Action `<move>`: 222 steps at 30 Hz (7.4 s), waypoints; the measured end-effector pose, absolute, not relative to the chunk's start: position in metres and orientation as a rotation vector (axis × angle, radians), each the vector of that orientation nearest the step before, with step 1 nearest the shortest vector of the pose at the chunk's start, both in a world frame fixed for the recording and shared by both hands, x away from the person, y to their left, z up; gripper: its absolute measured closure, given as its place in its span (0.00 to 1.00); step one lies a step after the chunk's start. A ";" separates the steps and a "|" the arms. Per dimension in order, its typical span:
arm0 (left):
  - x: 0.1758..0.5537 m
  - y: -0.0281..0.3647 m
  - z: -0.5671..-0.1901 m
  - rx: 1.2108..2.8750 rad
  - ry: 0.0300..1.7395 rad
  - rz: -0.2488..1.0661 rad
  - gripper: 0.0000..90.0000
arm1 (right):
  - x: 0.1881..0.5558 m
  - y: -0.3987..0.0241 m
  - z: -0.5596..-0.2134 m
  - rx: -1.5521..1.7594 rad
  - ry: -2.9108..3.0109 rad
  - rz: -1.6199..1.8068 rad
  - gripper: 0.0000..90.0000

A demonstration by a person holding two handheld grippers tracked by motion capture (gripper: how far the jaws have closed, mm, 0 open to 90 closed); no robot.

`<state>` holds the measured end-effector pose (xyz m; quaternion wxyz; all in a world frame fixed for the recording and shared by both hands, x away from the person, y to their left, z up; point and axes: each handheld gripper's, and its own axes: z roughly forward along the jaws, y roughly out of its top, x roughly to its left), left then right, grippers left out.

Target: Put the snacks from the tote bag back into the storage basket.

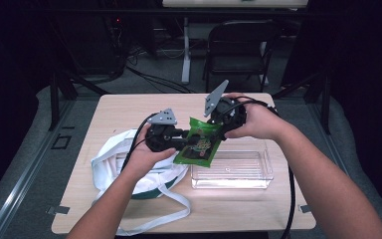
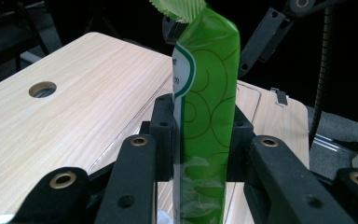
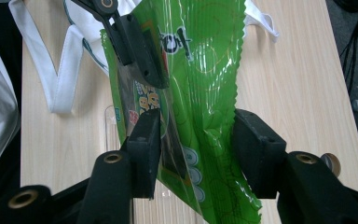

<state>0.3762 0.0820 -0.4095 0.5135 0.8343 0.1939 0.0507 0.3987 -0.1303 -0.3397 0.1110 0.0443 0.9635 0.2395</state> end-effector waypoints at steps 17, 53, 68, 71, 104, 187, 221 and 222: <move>0.375 0.078 -0.412 2.025 0.440 0.120 0.80 | 0.401 -0.130 -0.341 0.139 2.905 0.680 0.79; 0.378 0.084 -0.416 2.009 0.527 0.142 0.62 | 0.399 -0.131 -0.335 0.123 2.895 0.544 0.85; 0.376 0.100 -0.417 1.991 0.575 0.165 0.62 | 0.406 -0.141 -0.338 0.154 2.886 0.463 0.85; 0.377 0.104 -0.418 1.993 0.586 0.166 0.62 | 0.408 -0.144 -0.338 0.161 2.883 0.449 0.85; 0.380 0.145 -0.439 1.950 0.854 0.305 0.58 | 0.422 -0.150 -0.345 0.174 2.865 0.289 0.85; 0.362 0.202 -0.485 1.876 1.030 0.351 0.56 | 0.453 -0.110 -0.417 0.065 2.829 0.110 0.84; 0.362 0.204 -0.486 1.867 1.042 0.354 0.56 | 0.461 -0.099 -0.435 0.054 2.815 0.096 0.76; 0.362 0.203 -0.486 1.865 1.041 0.355 0.56 | 0.461 -0.099 -0.434 0.054 2.813 0.092 0.74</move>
